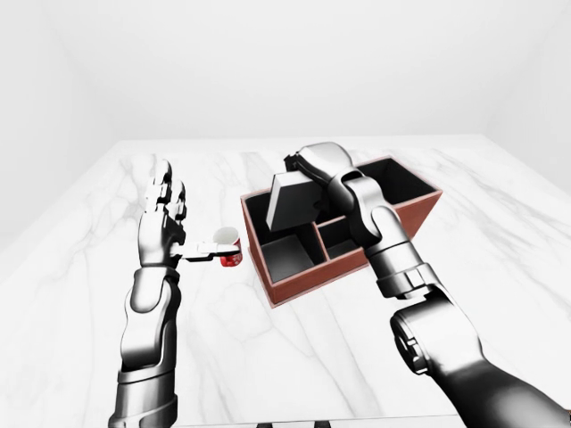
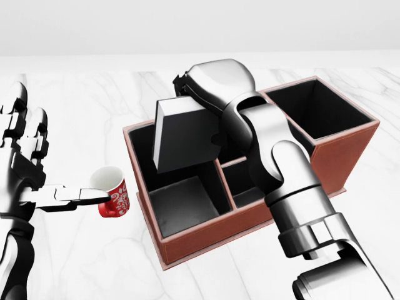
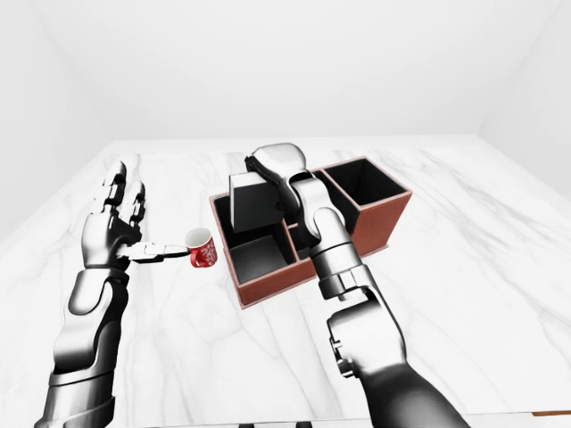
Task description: Pick up the book and place it in the left compartment of the caddy.
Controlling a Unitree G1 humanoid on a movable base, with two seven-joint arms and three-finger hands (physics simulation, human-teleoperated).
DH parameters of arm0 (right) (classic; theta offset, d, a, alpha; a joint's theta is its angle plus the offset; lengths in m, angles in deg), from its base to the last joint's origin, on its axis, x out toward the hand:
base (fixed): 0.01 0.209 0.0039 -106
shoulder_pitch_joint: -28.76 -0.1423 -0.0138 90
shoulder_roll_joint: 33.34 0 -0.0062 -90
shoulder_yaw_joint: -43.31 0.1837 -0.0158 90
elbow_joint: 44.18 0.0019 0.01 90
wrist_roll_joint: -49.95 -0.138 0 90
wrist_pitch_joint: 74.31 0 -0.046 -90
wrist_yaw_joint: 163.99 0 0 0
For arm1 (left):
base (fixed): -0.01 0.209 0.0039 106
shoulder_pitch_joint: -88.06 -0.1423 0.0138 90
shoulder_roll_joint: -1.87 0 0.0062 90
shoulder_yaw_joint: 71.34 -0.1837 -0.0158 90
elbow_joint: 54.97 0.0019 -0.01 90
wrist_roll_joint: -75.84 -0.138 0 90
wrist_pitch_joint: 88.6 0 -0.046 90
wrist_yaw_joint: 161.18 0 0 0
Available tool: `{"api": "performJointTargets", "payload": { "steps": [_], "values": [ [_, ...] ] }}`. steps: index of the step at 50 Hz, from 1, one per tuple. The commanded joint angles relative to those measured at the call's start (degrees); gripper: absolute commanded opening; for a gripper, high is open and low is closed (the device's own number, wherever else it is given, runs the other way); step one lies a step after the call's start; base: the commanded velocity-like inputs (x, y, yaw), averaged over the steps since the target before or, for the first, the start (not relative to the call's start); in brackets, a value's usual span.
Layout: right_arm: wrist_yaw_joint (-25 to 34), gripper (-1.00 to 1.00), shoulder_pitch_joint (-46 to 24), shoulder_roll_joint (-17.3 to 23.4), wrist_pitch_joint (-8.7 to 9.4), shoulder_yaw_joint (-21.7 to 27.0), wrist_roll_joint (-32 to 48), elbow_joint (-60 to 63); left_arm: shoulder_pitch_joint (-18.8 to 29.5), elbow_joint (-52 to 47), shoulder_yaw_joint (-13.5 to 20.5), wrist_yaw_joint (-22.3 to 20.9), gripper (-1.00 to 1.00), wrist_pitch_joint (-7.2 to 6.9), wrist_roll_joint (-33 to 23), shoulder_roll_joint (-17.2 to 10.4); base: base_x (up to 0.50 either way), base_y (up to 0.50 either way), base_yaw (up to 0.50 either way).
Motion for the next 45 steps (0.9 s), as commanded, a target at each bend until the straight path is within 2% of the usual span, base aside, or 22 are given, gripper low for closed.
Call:
{"api": "performJointTargets", "payload": {
  "steps": [1, 35, 45],
  "values": [
    [-4.6, -1.0, -1.2, -1.8, -0.02, 0.6, 5.2, -2.8, -0.2, 0.6, 0.1, 0.0, 1.0, 0.0, 0.2, 0.0, 0.0, 0.0, 0.0],
    [-19.2, -1.0, -3.4, -5.4, -0.02, -2.5, 15.3, -17.9, 0.0, 2.0, -0.1, -0.1, 1.0, 0.0, 0.1, -0.1, 0.0, 0.0, 0.0],
    [-20.1, -1.0, -2.1, -6.0, -0.02, -2.8, 15.9, -17.9, -0.9, 1.7, -0.4, -0.1, 1.0, 0.0, -0.1, 0.4, 0.0, 0.0, 0.0]
  ]
}}
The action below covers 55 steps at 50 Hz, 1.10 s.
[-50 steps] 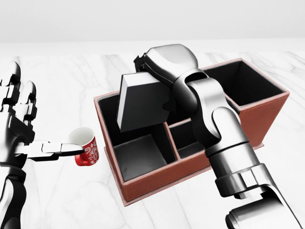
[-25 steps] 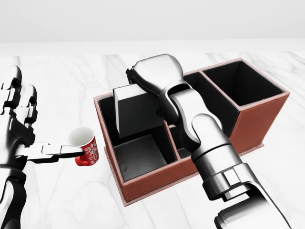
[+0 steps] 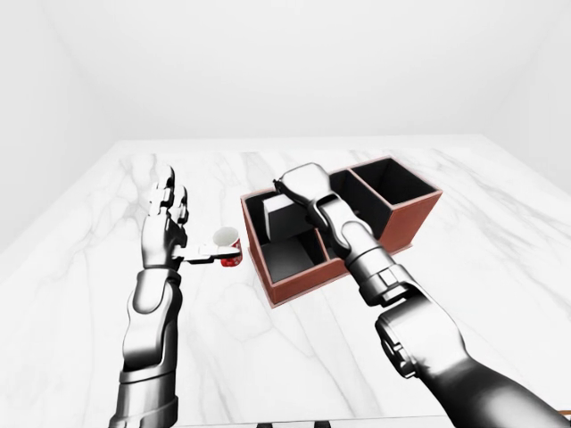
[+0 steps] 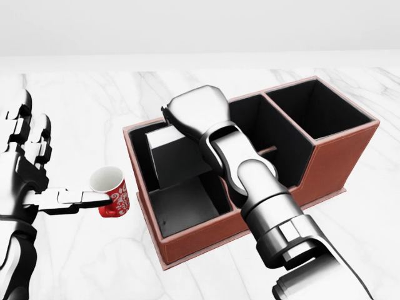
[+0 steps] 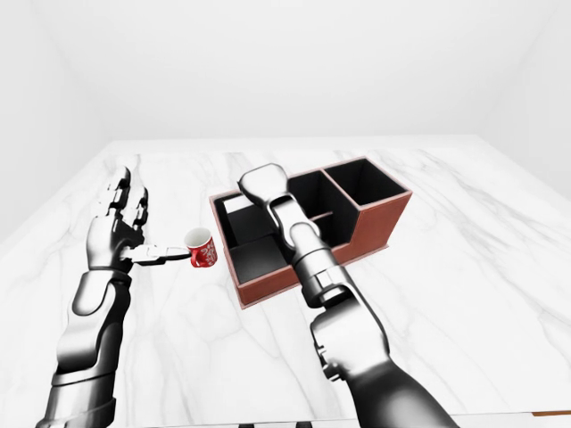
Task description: Pick up the book and place it in the left compartment of the caddy.
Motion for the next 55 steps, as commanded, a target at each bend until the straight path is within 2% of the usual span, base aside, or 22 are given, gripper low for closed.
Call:
{"api": "performJointTargets", "payload": {
  "steps": [1, 14, 42, 55],
  "values": [
    [-3.5, -1.0, 0.2, -0.9, 0.0, 1.1, 3.0, -0.6, -0.8, -0.2, -0.2, 0.0, 1.0, 0.0, -0.1, 0.4, 0.0, 0.0, 0.0],
    [-4.8, -1.0, 1.3, -1.2, 0.0, 0.7, 3.6, -1.0, -1.5, -0.6, -0.3, 0.1, 1.0, 0.0, -0.3, 0.7, 0.0, 0.0, 0.0],
    [-16.0, -1.0, -2.9, -3.1, 0.0, -0.8, 8.4, -14.0, 0.7, 2.0, 0.2, -0.2, 1.0, 0.0, 0.0, -0.5, 0.0, 0.0, 0.0],
    [-18.9, -1.0, -2.7, -3.4, 0.0, -1.2, 9.4, -16.2, 0.2, 2.2, 0.0, -0.2, 1.0, 0.0, -0.1, -0.2, 0.0, 0.0, 0.0]
  ]
}}
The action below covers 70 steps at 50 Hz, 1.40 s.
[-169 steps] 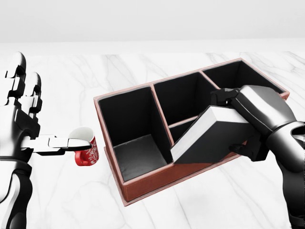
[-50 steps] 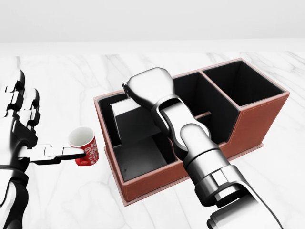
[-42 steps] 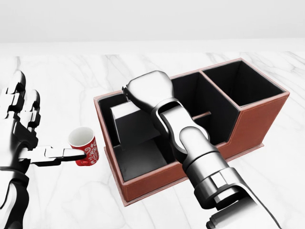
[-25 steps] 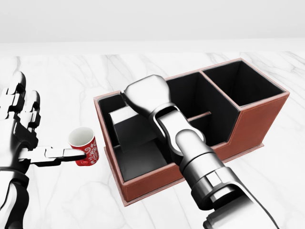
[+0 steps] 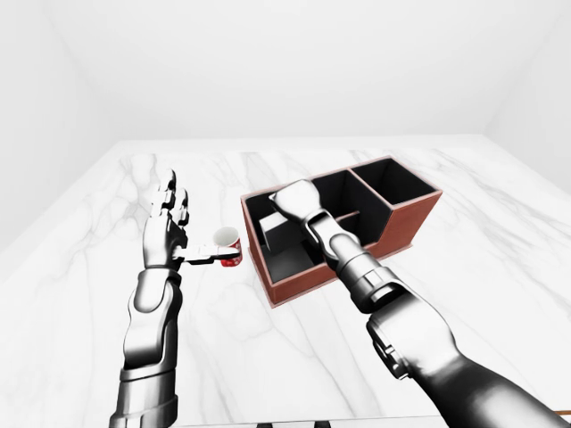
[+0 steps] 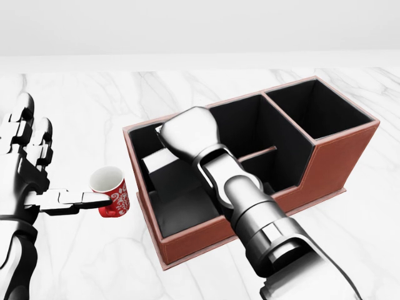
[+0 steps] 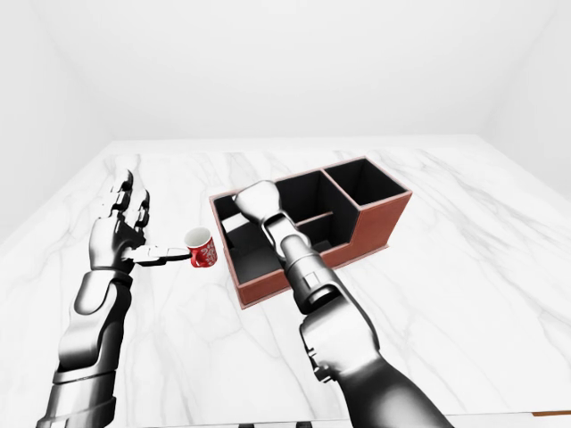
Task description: Pick up the book and place it in the left compartment of the caddy.
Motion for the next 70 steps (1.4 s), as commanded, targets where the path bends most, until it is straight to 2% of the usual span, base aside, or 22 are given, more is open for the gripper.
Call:
{"api": "performJointTargets", "payload": {
  "steps": [1, 19, 70],
  "values": [
    [-4.4, -1.0, -0.9, -0.4, 0.0, 1.5, 4.2, -1.6, -0.1, 0.3, 0.0, -0.1, 1.0, 0.0, 0.0, 0.0, 0.0, 0.0, 0.0],
    [-7.8, -1.0, -0.7, -1.2, 0.0, 1.2, 5.3, -4.6, -0.6, -0.1, -0.3, 0.0, 1.0, 0.0, -0.2, 0.3, 0.0, 0.0, 0.0],
    [-12.5, -1.0, 0.5, -1.9, 0.0, 0.8, 7.5, -8.2, -0.6, 1.1, -0.2, -0.1, 1.0, 0.0, 0.0, 0.3, 0.0, 0.0, 0.0]
  ]
}}
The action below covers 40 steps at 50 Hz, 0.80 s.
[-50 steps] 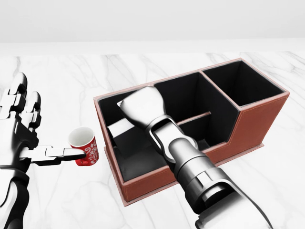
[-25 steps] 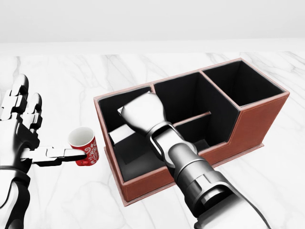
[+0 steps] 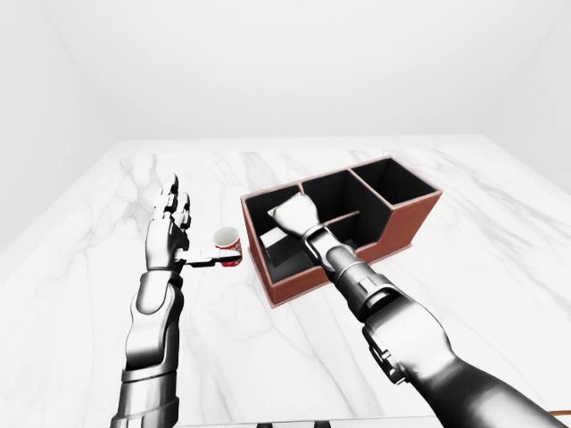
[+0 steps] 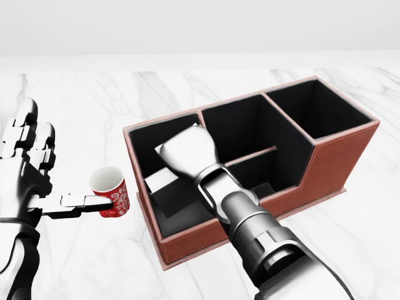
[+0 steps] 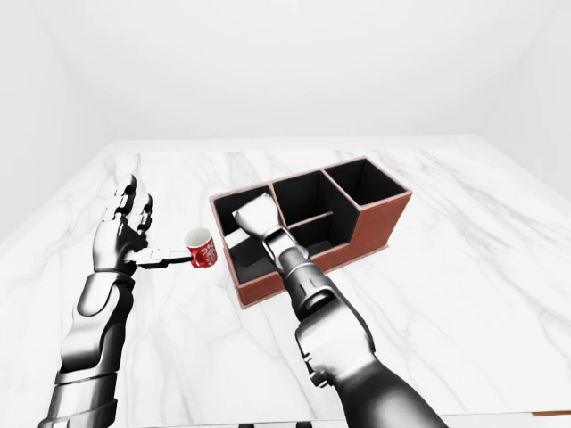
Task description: Pick up the book and place it in the left compartment of the caddy.
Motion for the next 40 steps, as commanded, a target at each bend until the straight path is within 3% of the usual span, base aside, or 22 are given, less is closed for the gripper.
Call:
{"api": "performJointTargets", "payload": {
  "steps": [1, 24, 34, 40],
  "values": [
    [-2.8, -1.0, -0.4, -0.4, 0.0, 1.9, 3.7, 0.0, 0.0, 0.3, 0.1, 0.0, 1.0, 0.0, 0.0, 0.0, 0.0, 0.0, 0.0],
    [-4.1, -0.91, 0.4, -0.3, 0.0, 1.9, 4.8, -1.2, 0.0, 1.2, 0.1, -0.2, 1.0, 0.0, 0.2, -0.1, 0.0, 0.0, 0.0],
    [-4.1, -0.61, 0.7, -0.1, 0.0, 2.0, 5.1, -1.2, 0.0, 1.3, 0.1, -0.2, 1.0, 0.0, 0.3, -0.1, 0.0, 0.0, 0.0],
    [-4.1, -0.32, 0.7, -0.1, 0.0, 2.0, 5.1, -1.3, 0.2, 1.0, 0.2, -0.1, 1.0, 0.0, 0.3, -0.3, 0.0, 0.0, 0.0]
  ]
}}
